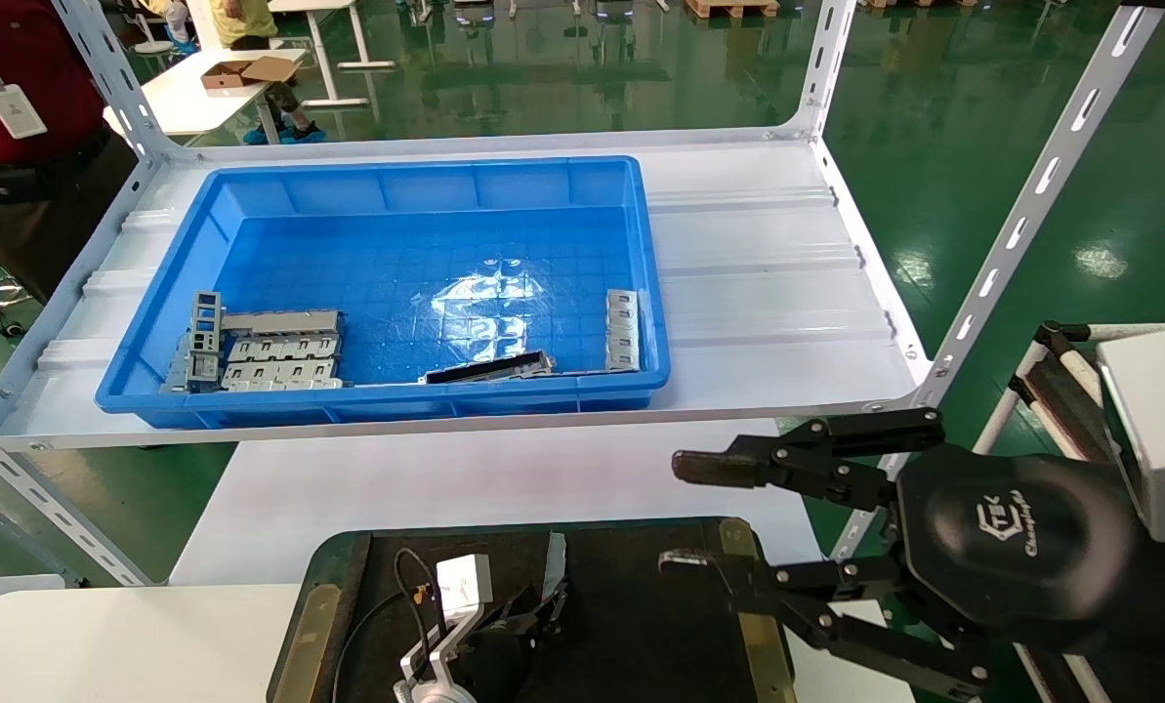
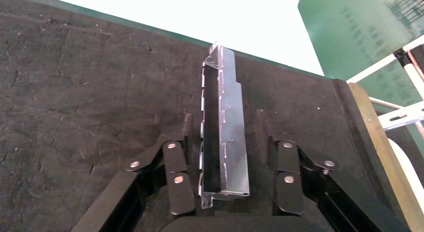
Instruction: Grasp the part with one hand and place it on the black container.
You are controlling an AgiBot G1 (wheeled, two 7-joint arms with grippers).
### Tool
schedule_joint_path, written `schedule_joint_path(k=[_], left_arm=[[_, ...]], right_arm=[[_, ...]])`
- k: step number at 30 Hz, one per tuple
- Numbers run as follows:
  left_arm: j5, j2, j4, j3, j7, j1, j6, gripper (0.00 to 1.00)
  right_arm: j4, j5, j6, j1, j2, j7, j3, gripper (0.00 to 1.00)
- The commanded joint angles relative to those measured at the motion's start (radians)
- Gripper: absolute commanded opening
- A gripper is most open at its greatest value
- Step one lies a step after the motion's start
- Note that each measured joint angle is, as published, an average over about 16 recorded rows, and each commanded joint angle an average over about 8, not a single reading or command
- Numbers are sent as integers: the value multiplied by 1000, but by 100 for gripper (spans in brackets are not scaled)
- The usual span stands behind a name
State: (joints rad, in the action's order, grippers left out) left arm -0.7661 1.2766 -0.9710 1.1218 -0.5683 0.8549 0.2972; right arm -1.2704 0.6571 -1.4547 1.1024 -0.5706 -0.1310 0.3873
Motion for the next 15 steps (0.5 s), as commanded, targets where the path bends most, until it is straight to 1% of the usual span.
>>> schedule_joint_path(k=[1,7,15], left_arm=[[7,-1,-2,4,4,2,2,100],[2,-25,-34,13,16,1,-4,100],[-35,-92,-121,12,32,-16,-20,100]], right_arm=[[0,0,0,0,0,0,0,100],[0,0,0,0,0,0,0,100],[0,0,0,0,0,0,0,100]])
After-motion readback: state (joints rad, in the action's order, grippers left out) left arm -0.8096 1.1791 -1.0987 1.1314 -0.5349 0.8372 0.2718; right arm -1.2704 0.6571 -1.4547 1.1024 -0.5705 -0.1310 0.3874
